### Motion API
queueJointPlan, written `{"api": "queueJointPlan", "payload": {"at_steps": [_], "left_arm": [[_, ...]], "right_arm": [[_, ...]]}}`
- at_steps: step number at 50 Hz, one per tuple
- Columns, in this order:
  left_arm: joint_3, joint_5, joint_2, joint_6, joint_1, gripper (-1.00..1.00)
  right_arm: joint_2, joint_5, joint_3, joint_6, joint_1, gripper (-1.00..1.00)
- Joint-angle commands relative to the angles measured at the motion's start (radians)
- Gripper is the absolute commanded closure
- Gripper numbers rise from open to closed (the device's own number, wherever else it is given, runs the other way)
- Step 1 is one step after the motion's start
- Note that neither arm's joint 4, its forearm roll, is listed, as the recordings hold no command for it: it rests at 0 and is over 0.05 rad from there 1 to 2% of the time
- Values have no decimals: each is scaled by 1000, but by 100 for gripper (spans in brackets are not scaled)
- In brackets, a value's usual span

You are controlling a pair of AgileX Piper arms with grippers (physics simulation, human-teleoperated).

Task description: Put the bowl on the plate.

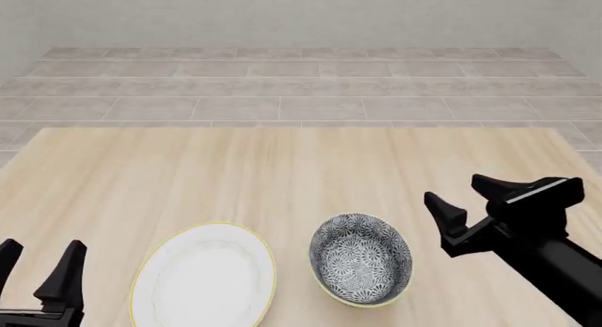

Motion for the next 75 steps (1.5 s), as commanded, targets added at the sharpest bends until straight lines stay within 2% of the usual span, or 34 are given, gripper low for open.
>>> {"api": "queueJointPlan", "payload": {"at_steps": [1,2,14,26,75], "left_arm": [[-2,-3,3,-2,1,-100],[-2,-3,3,-3,1,-100],[-1,1,-3,0,1,-100],[1,5,-8,-2,0,-100],[-4,0,-6,-1,-6,-100]], "right_arm": [[77,15,-35,-10,24,-100],[98,26,-45,16,42,-100],[168,25,-56,-12,28,-100],[212,21,-60,-1,41,-100],[493,-155,-1,25,72,-100]]}}
